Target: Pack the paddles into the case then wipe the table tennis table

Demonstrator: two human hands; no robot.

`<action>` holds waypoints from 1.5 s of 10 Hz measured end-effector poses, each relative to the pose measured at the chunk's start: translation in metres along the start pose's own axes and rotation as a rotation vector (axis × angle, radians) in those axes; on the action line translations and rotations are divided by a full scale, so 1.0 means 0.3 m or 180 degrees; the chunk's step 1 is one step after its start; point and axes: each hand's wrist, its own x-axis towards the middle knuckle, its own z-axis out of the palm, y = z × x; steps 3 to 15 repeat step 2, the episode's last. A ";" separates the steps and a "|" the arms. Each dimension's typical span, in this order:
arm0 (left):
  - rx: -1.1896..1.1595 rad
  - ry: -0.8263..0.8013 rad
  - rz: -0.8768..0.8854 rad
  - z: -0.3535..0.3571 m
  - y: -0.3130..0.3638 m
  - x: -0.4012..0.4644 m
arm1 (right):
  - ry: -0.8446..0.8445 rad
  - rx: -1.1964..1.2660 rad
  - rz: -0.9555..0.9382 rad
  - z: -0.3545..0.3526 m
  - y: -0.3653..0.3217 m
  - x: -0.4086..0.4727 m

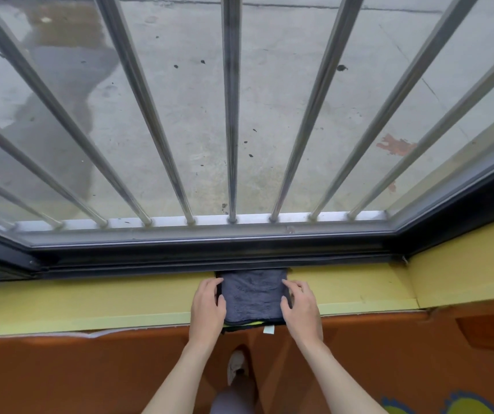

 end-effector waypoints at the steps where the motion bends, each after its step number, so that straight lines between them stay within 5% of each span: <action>1: 0.0429 0.0082 0.0173 -0.019 0.031 -0.053 | 0.0002 -0.0155 -0.0139 -0.050 0.014 -0.057; 15: 0.0687 0.0141 0.0352 -0.026 0.045 -0.095 | -0.0026 -0.0307 -0.0220 -0.100 0.041 -0.101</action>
